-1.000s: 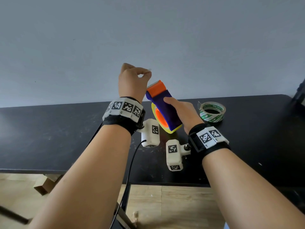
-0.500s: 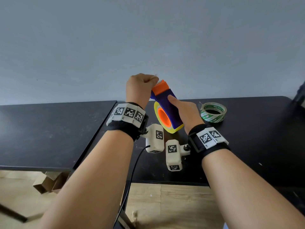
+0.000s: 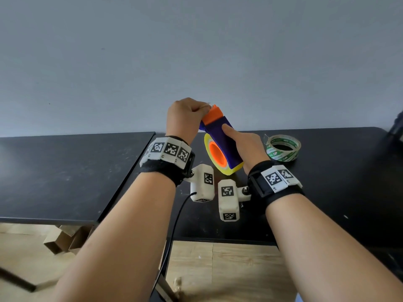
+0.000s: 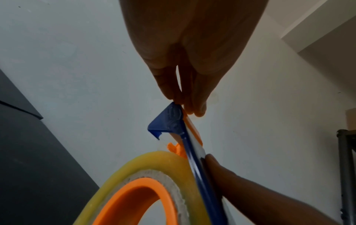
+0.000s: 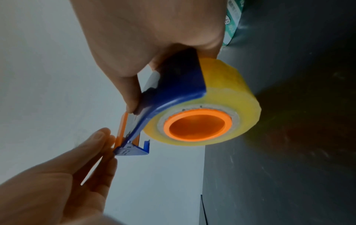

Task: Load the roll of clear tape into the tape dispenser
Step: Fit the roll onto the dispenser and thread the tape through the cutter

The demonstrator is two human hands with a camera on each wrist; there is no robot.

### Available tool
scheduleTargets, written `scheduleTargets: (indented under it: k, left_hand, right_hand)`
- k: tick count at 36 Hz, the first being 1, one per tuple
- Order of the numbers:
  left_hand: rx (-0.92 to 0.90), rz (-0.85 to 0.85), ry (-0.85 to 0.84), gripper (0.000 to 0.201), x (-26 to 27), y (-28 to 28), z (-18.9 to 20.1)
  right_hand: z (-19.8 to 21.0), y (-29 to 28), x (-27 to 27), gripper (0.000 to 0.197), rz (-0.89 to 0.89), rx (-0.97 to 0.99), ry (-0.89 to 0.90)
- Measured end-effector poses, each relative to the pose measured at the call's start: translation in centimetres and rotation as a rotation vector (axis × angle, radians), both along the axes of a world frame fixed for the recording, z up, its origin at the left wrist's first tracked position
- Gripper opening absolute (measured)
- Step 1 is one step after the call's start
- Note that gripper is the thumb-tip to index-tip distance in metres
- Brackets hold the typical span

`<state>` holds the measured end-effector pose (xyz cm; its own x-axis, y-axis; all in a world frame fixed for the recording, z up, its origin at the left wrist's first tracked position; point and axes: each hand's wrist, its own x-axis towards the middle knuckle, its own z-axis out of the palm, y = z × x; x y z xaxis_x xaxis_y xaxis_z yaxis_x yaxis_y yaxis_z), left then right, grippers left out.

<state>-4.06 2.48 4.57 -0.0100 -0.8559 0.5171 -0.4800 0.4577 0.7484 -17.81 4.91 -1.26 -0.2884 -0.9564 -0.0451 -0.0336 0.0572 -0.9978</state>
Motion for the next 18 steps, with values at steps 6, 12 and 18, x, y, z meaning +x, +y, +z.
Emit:
scheduleTargets:
  k: [6,12,18]
  left_hand:
    - [0.010,-0.124,0.128,0.017,-0.7,1.3,0.7]
    - [-0.002,0.008,0.201,0.019,0.6,0.0,0.6]
    - [0.050,0.087,0.144,0.023,1.1,-0.3,-0.2]
  right_hand:
    - [0.5,-1.1,-1.5,0.031,-0.087,0.041,-0.157]
    - [0.1,-0.8,-1.0,0.033,-0.036,0.025,-0.125]
    - [0.2,-1.0,-0.6,0.055,-0.021,0.006,0.048]
